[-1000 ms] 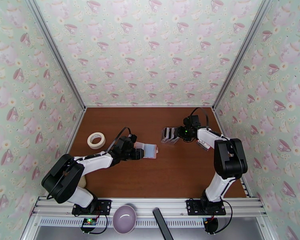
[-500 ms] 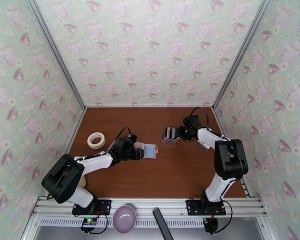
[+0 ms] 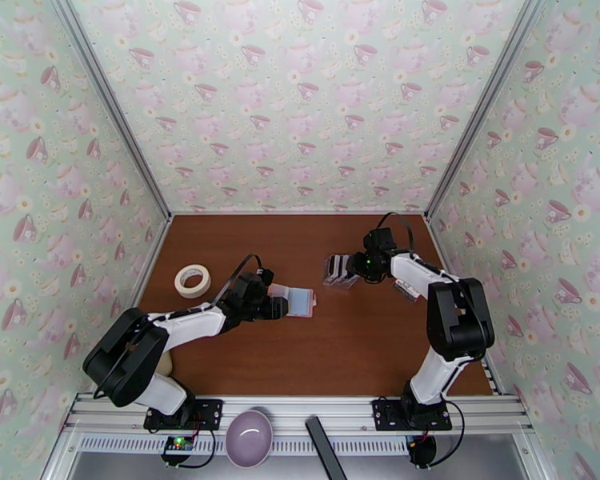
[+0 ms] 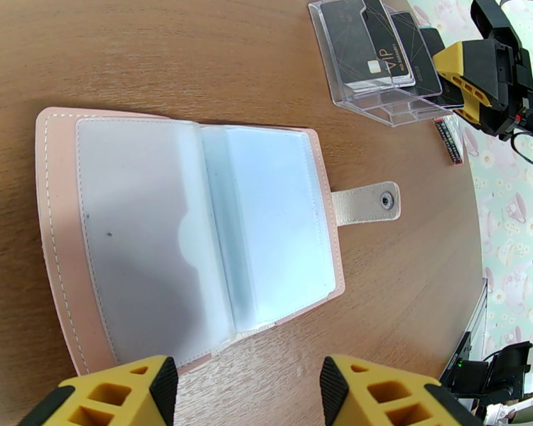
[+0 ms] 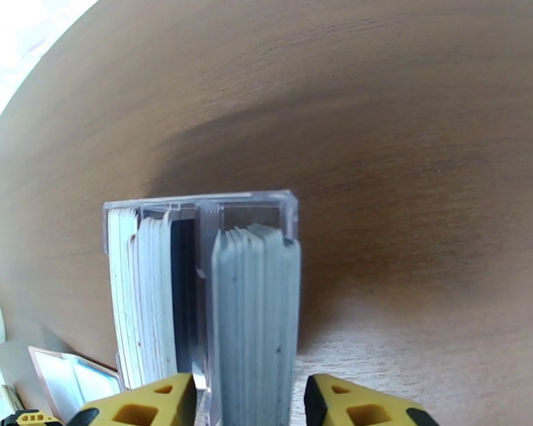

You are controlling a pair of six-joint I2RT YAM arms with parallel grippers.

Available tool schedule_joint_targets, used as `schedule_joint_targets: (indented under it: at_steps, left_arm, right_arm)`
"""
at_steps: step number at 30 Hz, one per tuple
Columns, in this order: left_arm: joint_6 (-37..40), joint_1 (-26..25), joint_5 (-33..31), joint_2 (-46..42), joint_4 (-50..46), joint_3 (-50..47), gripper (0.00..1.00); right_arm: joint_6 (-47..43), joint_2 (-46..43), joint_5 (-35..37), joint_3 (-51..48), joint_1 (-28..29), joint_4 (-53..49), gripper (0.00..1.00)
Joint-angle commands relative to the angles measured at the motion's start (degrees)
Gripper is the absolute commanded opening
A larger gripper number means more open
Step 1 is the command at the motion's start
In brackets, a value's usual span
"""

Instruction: Put the credit cards into the card holder

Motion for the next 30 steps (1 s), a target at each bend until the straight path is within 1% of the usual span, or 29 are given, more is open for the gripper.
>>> schedule_joint_targets:
  at_steps: [1,10,17,24,30]
  left_arm:
    - [-0.4,0.0,0.9,-0.2,0.2,0.3,0.59]
    - [-0.3,0.0,1.0,-0.4,-0.1,0.4,0.59]
    - [-0.5,0.0,1.0,-0.3,0.3,0.3,0.59]
    - [-0.5,0.0,1.1,-0.3,0.3,0.5,0.59]
    - [-0.6,-0.1,1.2,-0.2,0.4,0.5,0.59]
  right_arm:
    - [-0.9,-1.6,3.0,1.4,0.4,-2.9,0.46]
    - [-0.2,-1.8,2.6,-0.9,0.0,-1.6,0.46]
    - [-0.4,-2.6,3.1,-0.6,-0.4,-2.4,0.46]
    - [-1.7,-4.0,6.0,0.9,-0.5,-5.0,0.45]
    - [-2.5,-3.6,7.0,2.1,-0.4,-6.6,0.45]
